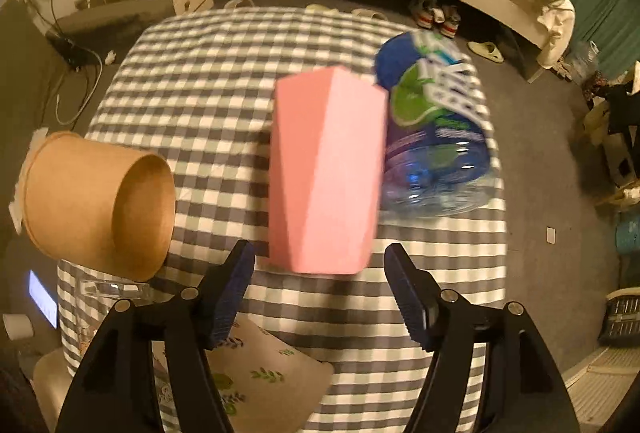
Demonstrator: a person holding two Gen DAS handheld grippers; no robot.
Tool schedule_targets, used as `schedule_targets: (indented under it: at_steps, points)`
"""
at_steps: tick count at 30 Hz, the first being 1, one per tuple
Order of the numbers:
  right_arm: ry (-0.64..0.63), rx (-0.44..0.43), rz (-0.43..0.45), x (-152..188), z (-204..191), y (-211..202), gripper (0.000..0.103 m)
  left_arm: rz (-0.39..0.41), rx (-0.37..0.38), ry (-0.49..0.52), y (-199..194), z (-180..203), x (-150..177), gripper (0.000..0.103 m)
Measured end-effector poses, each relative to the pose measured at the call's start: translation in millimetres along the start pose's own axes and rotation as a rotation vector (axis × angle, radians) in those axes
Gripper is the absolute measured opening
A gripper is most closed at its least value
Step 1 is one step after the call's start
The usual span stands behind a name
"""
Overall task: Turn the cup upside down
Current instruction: 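Lift the pink cup off the table with the right gripper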
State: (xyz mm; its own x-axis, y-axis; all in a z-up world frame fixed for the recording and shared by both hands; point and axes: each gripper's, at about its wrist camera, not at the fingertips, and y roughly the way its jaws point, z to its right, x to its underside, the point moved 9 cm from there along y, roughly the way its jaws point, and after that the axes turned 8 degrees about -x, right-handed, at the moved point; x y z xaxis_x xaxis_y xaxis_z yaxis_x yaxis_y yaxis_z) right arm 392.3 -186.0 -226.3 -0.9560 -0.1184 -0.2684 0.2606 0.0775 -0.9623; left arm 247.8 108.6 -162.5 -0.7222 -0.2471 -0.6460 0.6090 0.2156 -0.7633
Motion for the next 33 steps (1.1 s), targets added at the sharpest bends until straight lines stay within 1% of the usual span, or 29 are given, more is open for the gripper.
schedule_targets:
  at_steps: [6,7,8,9,13,15,18,21,22,25,28,31,33]
  points:
    - [0.032,0.001,-0.016,-7,1,20,0.067,-0.01,0.001,-0.003,4,-2,0,0.103]
    - [0.035,0.005,-0.018,-7,2,23,0.058,-0.011,0.003,-0.003,3,-2,0,0.103]
    - [0.033,0.016,-0.013,-8,5,23,0.055,-0.009,0.004,-0.002,2,-1,-1,0.103]
    - [0.028,0.013,-0.005,-7,5,22,0.055,-0.005,0.004,0.0,0,0,-2,0.103]
    - [-0.008,0.003,0.051,-5,3,-2,0.055,0.009,0.008,0.009,-9,5,-6,0.103]
    - [-0.029,-0.004,0.089,-1,-3,-23,0.055,0.022,0.018,0.012,-19,11,-8,0.103]
    - [-0.046,-0.038,0.148,12,-11,-59,0.055,0.048,0.029,0.027,-38,19,-9,0.103]
    - [-0.079,-0.049,0.203,35,-23,-98,0.055,0.071,0.037,0.038,-58,27,-6,0.103]
    - [-0.092,-0.062,0.218,51,-29,-112,0.055,0.079,0.043,0.042,-67,30,-2,0.103]
    - [-0.098,-0.106,0.226,99,-44,-132,0.055,0.094,0.048,0.064,-84,36,12,0.103]
    - [-0.078,-0.13,0.202,146,-50,-128,0.055,0.094,0.05,0.086,-96,38,31,0.103]
    - [-0.012,-0.169,0.143,192,-52,-105,0.055,0.085,0.056,0.099,-102,38,52,0.103]
    - [0.008,-0.16,0.124,209,-50,-91,0.055,0.078,0.058,0.109,-104,37,66,0.103]
